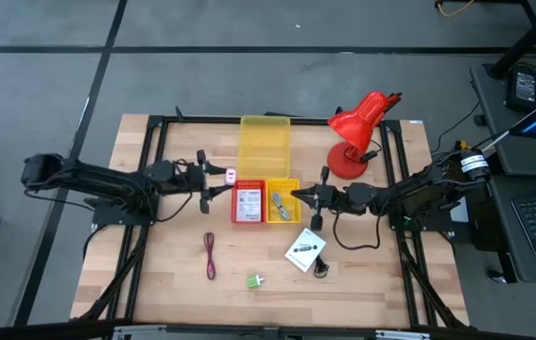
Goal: Pick and place items into bin
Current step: Put the pink charger adapter into the transparent yellow bin
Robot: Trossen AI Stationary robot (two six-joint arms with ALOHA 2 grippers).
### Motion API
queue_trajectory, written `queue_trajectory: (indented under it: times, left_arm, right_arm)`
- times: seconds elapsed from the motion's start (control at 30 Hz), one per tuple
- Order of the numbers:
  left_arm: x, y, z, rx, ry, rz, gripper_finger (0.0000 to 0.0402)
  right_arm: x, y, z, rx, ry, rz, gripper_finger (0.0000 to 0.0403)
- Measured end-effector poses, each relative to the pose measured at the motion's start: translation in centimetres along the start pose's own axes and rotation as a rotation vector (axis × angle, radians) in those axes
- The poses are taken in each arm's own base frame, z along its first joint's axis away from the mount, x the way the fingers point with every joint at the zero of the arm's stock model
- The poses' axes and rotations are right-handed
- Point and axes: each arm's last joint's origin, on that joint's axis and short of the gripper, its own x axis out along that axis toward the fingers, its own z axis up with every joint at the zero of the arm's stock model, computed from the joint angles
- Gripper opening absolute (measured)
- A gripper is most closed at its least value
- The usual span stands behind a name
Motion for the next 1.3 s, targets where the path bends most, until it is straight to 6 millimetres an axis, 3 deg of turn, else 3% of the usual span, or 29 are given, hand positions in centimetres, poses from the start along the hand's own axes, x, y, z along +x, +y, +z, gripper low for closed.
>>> queue_trajectory:
  times: [0.23, 0.67, 1.0, 1.3]
  left_arm:
    - [1.1, 0.0, -0.7, -0.018, 0.053, 0.062, 0.0191]
    - [5.8, 0.9, 1.0, 0.033, 0.208, 0.176, 0.0191]
    - [10.4, 4.0, 1.0, 0.055, 0.3, 0.201, 0.0191]
    - [13.2, 7.1, 2.0, 0.069, 0.571, 0.247, 0.0192]
  right_arm:
    - [0.1, -0.5, -0.1, -0.001, 0.003, -0.019, 0.0003]
    - [0.2, -0.6, -0.1, -0.001, 0.004, -0.025, 0.0003]
    - [0.2, -0.6, -0.1, 0.001, 0.004, -0.026, 0.0003]
    - [0.2, -0.6, -0.1, 0.001, 0.008, -0.025, 0.0003]
